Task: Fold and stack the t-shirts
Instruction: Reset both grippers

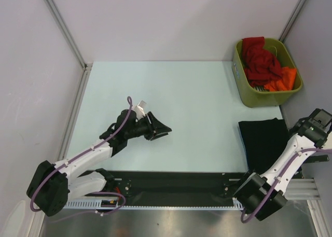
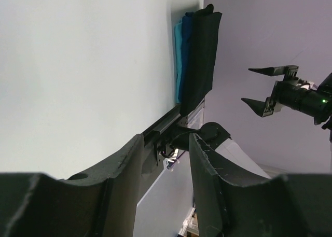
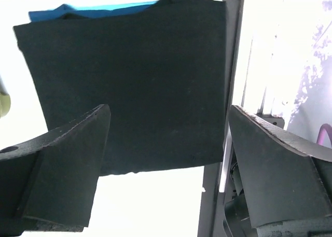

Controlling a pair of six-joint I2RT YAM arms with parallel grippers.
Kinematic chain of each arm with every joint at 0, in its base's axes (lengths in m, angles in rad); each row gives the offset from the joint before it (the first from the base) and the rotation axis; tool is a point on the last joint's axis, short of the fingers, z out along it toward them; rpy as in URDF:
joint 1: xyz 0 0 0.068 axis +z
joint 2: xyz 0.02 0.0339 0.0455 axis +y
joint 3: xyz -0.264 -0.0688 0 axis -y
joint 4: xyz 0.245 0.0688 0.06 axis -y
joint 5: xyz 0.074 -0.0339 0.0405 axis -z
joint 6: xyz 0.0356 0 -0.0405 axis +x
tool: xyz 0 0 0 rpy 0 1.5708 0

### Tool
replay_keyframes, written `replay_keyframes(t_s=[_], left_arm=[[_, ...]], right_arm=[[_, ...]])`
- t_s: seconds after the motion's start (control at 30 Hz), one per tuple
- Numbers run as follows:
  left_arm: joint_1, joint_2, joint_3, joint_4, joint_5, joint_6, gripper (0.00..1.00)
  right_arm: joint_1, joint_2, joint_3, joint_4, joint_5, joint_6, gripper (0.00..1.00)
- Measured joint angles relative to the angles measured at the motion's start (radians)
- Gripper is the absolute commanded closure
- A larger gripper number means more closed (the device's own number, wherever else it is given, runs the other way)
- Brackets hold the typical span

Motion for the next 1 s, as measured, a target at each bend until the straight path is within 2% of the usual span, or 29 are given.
replay_keyframes(t_s=[0.07,0.13,0.23,0.33,0.43,0.57,0.63,0.73,0.83,0.93,1.0], left_arm=[[0.0,-0.008,0.0,0.0,0.0,0.0,0.54],[0.0,-0.019,0.0,0.0,0.0,0.001,0.53],[-0.001,-0.055,-0.009,0.0,-0.001,0.001,0.5],[-0.003,-0.122,-0.038,0.004,-0.004,0.0,0.48],[-0.005,-0.215,-0.098,0.02,-0.004,-0.01,0.46],[-0.006,-0.304,-0.19,0.06,-0.002,-0.049,0.46],[-0.007,-0.367,-0.271,0.11,0.001,-0.082,0.45],[-0.008,-0.491,-0.414,0.204,0.005,-0.154,0.45],[-0.009,-0.643,-0.505,0.305,0.001,-0.27,0.46],[-0.009,-0.798,-0.507,0.391,-0.006,-0.318,0.45],[-0.009,-0.879,-0.505,0.444,-0.006,-0.333,0.41]], right_arm=[[0.042,0.0,0.018,-0.005,0.003,-0.002,0.0],[0.133,0.001,0.043,-0.003,-0.002,0.001,0.0],[0.311,0.0,0.073,0.016,-0.018,0.025,0.0],[0.541,-0.014,0.07,0.066,-0.075,0.066,0.0],[0.809,-0.069,0.002,0.17,-0.15,0.13,0.0],[1.269,-0.141,-0.167,0.301,-0.186,0.269,0.0],[1.49,-0.138,-0.253,0.373,-0.15,0.35,0.0],[1.716,-0.122,-0.353,0.481,-0.109,0.438,0.0],[1.828,-0.129,-0.452,0.618,-0.089,0.505,0.0],[1.836,-0.179,-0.54,0.711,-0.093,0.549,0.0],[1.835,-0.278,-0.634,0.791,-0.107,0.579,0.0]])
